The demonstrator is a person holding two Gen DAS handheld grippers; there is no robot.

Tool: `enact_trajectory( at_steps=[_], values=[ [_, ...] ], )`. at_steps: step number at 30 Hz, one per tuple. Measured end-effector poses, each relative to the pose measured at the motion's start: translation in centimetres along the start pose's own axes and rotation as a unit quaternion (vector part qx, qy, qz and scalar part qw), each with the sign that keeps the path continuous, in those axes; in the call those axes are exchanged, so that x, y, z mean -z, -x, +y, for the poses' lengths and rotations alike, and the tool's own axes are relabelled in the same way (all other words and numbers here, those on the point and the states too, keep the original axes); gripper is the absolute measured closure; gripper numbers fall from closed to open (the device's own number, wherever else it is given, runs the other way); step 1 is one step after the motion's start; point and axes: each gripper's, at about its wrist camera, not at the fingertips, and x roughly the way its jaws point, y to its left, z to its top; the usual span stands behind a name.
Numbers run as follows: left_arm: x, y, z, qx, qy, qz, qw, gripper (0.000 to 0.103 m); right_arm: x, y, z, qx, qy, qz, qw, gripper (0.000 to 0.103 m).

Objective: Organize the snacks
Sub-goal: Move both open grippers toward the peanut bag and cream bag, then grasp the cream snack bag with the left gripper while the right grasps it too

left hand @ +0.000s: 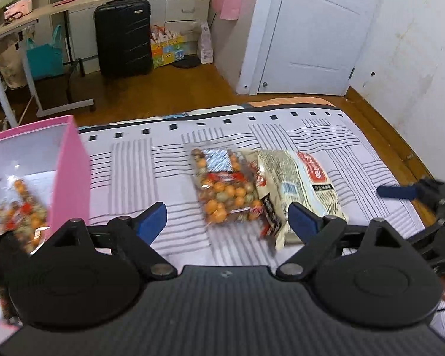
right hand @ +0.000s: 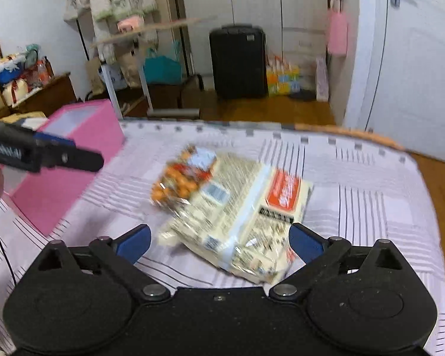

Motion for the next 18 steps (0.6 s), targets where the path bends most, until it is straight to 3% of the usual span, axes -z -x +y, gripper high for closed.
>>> enact_trajectory(
  at_steps=[6,11,18],
  values=[
    [-0.8,-5.5,-1.2,0.05,0.018,0.041,0.9977,0.014,1.9,-2.5,-2.6,-0.02,0.015,0.024,0.999,0.002],
    [-1.1,-8.9,-2.2,0.098,0.032,0.041,0.9938,0.018,2.7,-4.4,-3.7,-0.045,0.047,0.039,0.997,0.002],
    [-0.2,-12.3,-3.1,0.128,0.038,0.083,0.9875,0.061,2.7,-8.1,-5.2,-0.063,0.049,0.036,0.996,0.002]
  ],
)
